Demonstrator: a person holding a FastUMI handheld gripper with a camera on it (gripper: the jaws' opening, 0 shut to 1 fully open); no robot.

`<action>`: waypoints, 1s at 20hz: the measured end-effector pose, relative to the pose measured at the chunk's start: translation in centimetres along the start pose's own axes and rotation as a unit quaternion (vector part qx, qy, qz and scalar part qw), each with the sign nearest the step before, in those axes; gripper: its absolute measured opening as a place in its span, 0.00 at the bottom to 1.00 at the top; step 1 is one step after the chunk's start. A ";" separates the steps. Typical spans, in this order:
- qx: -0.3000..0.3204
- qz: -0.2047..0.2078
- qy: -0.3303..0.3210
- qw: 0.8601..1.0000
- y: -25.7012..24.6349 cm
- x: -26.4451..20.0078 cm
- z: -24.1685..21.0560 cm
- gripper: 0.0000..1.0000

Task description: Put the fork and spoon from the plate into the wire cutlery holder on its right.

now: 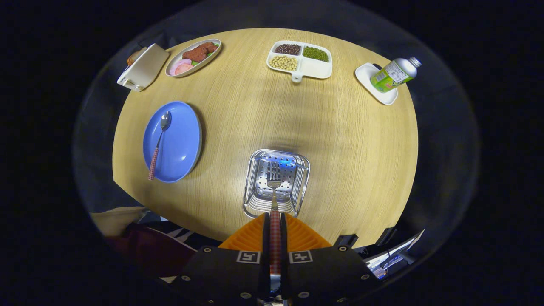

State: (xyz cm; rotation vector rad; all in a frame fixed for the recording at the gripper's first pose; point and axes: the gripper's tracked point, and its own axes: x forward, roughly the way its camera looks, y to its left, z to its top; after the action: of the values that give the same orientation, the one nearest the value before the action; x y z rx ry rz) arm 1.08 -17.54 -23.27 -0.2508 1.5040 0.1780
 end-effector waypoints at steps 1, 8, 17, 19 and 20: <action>-0.002 -0.001 -0.002 1.000 0.0 0.2 0.5 0.10; 0.010 0.010 -0.005 1.000 1.4 1.2 0.7 0.15; 0.050 0.006 -0.118 0.992 2.6 -2.6 2.0 0.83; 0.029 -0.011 -0.158 0.987 3.4 -3.7 2.7 0.97; 0.020 -0.019 -0.179 0.983 4.0 -4.3 2.7 0.99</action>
State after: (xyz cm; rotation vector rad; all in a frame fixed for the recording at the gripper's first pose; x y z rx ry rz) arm 2.34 -12.82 -19.09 -0.2033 1.1435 0.1525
